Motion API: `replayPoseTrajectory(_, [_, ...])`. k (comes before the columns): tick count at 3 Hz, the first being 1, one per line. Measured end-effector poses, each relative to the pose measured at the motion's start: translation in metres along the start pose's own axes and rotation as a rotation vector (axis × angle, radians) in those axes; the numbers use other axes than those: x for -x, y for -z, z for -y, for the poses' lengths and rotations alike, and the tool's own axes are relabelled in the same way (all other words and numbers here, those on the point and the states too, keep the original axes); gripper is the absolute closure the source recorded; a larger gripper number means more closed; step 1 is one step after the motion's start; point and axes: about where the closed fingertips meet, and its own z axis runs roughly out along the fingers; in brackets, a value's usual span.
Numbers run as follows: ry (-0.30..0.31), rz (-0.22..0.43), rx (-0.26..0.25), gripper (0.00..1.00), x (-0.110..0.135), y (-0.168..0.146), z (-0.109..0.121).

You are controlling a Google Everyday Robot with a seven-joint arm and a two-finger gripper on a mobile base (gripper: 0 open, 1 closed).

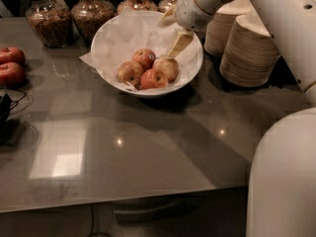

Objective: Pick apple from white bowl

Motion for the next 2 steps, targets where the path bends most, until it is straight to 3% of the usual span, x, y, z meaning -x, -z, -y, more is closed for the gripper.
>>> replayPoseTrajectory(1, [-0.092, 0.08, 0.009, 0.25, -0.004, 0.001, -0.012])
replayPoseTrajectory(2, [-0.139, 0.162, 0.027, 0.16, 0.002, 0.016, -0.024])
